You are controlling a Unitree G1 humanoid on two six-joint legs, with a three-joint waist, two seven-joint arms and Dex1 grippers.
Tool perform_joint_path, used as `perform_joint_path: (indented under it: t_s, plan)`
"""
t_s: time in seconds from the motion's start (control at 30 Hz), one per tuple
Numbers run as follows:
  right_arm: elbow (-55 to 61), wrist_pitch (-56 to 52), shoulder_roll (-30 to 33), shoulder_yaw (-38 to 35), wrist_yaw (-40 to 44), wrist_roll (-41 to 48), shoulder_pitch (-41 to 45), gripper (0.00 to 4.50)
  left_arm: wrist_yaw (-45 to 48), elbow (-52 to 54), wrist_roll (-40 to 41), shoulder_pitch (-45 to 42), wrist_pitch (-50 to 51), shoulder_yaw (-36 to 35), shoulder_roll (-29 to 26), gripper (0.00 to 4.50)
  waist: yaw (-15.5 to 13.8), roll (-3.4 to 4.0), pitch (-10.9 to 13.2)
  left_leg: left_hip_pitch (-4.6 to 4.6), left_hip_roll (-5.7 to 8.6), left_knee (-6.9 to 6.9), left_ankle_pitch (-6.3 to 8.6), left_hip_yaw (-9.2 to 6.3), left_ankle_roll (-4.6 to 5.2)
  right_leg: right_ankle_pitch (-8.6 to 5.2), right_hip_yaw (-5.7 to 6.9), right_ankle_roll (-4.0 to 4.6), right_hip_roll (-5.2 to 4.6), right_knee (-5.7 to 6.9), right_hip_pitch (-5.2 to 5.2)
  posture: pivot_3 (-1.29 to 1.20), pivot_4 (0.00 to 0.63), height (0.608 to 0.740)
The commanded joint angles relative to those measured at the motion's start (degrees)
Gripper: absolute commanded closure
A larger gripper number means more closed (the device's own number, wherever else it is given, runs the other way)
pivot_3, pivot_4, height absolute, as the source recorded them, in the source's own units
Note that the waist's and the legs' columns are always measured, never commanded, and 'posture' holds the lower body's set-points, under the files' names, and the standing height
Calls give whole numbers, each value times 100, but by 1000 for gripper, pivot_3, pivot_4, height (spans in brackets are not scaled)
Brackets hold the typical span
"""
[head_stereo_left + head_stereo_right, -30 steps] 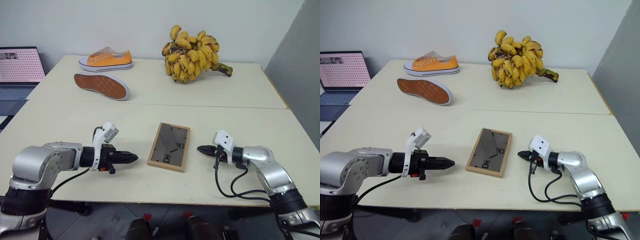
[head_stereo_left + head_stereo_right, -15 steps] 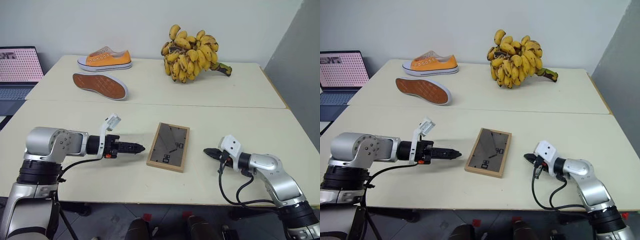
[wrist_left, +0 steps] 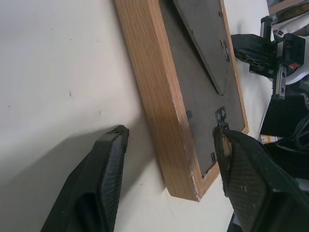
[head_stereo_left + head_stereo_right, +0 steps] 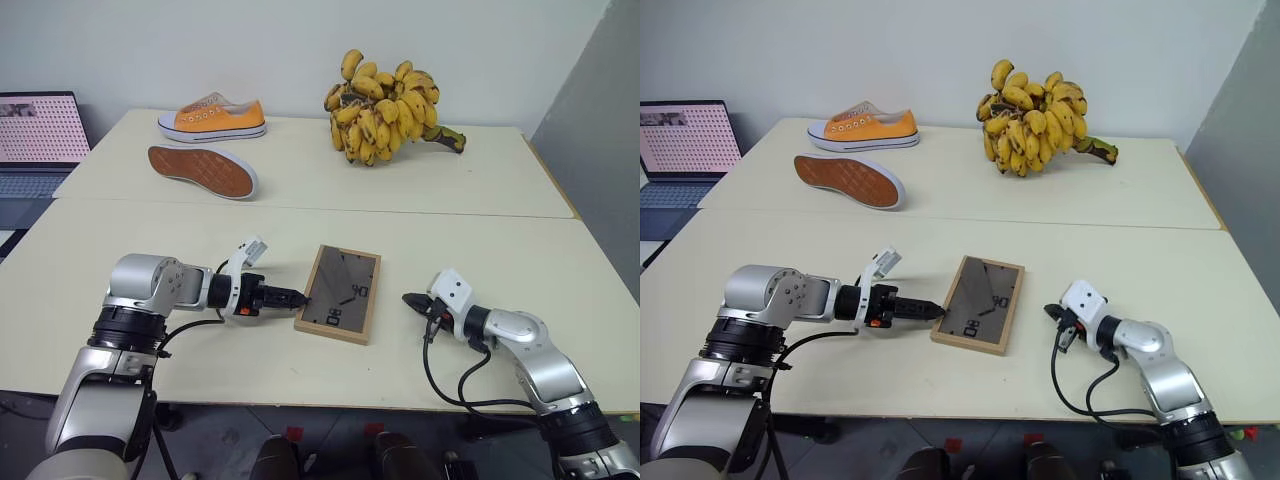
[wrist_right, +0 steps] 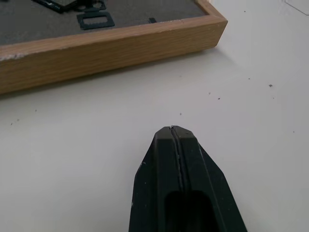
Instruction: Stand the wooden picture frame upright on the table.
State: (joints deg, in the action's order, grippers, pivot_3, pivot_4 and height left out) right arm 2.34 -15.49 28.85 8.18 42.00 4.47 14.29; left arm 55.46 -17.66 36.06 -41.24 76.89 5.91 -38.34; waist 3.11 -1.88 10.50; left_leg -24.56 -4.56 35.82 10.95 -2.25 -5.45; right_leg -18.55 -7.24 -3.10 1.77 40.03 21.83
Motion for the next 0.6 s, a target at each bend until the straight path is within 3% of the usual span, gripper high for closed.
perform_joint_path:
  t_s: [0.03,0.6]
  plan:
    - [-26,25,-261,85,-227,-82,280,4500,6,-77,-56,-137,-85,2,119,1491,1,0,0,0,0,2,0,-3,0,0,2,0,0,0,-2,0,150,740]
    - [-327,-155,-1008,297,-627,-179,856,4500,69,-329,-96,-329,-130,-84,183,1491,-5,1,0,-4,1,2,0,-13,-1,1,11,1,-1,2,-2,0,150,740]
